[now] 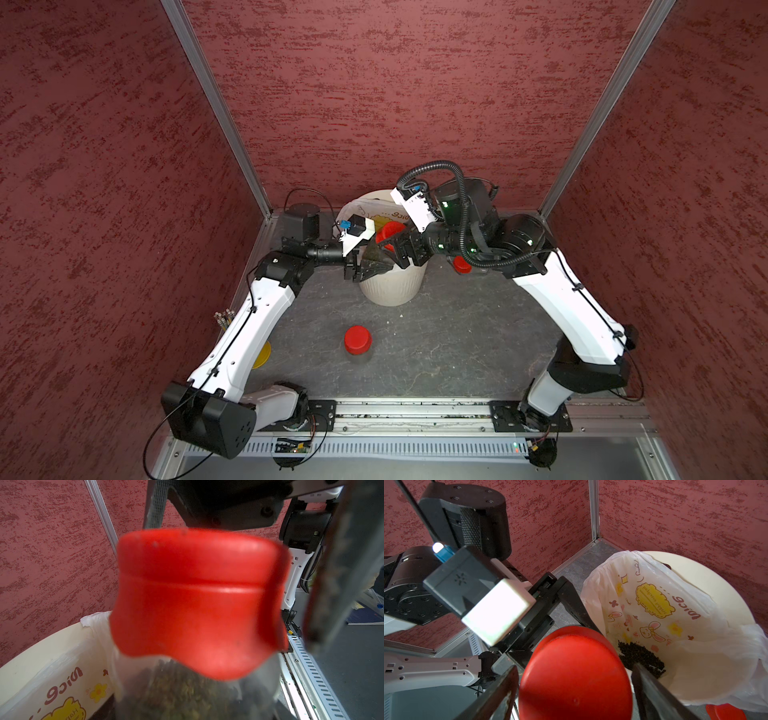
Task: Empty moldy tea leaves from jars
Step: Unscrew the lid from the jar.
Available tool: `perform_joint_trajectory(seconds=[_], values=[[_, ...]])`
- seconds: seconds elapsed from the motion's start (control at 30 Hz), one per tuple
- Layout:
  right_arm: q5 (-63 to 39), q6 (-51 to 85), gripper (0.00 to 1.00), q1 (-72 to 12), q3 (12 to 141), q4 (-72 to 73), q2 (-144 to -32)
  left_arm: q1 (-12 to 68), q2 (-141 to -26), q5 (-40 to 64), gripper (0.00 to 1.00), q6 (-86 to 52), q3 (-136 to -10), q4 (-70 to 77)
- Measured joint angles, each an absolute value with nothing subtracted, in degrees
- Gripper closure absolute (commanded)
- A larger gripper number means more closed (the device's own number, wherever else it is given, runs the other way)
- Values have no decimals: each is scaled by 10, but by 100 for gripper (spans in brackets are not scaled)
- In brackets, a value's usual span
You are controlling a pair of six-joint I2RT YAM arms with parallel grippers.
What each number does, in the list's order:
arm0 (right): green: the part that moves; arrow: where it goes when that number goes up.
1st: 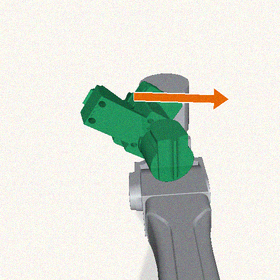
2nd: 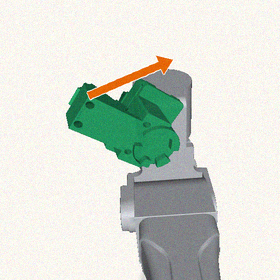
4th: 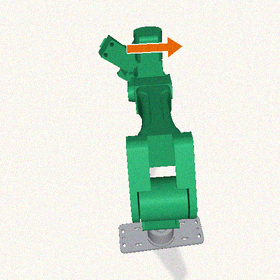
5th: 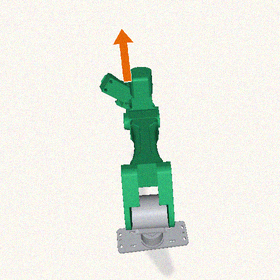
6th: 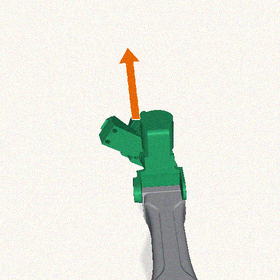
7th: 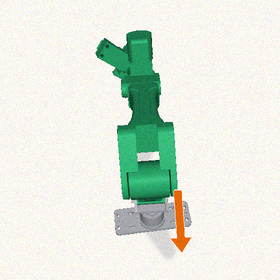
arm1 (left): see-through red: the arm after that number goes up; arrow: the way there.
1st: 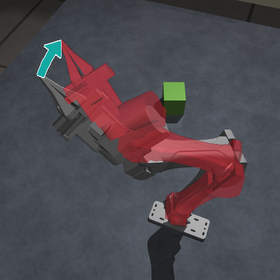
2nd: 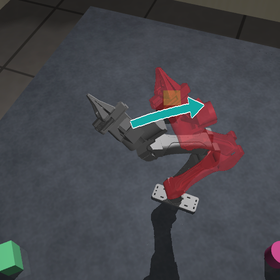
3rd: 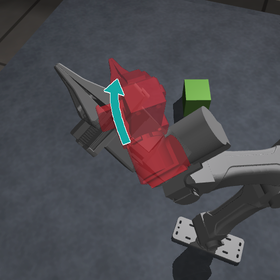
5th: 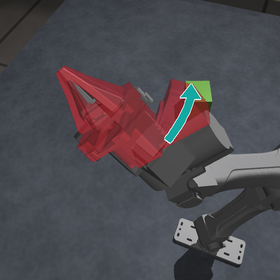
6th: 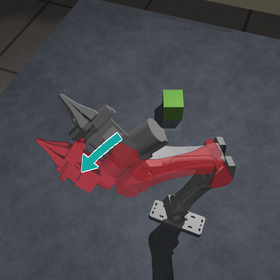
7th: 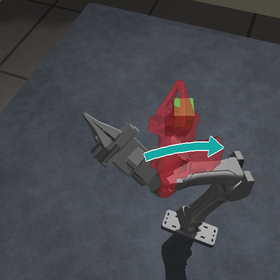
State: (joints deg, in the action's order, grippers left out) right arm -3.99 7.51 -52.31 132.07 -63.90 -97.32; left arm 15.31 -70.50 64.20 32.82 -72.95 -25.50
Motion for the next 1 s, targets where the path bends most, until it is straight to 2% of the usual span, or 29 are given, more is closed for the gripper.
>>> perform_joint_trajectory(seconds=[0.17, 0.33, 0.73, 1.0], values=[[-40, 75, 24, -523, 1315, -637, -973, 153, -705, 642, 34, 328, -729, -255], [-41, 70, 35, -523, 1305, -632, -973, 153, -705, 640, 34, 329, -729, -262], [-48, 46, 46, -523, 1285, -615, -962, 152, -705, 640, 34, 331, -729, -261], [-97, -19, 48, -505, 1280, -612, -958, 152, -705, 644, 34, 333, -729, -259]])
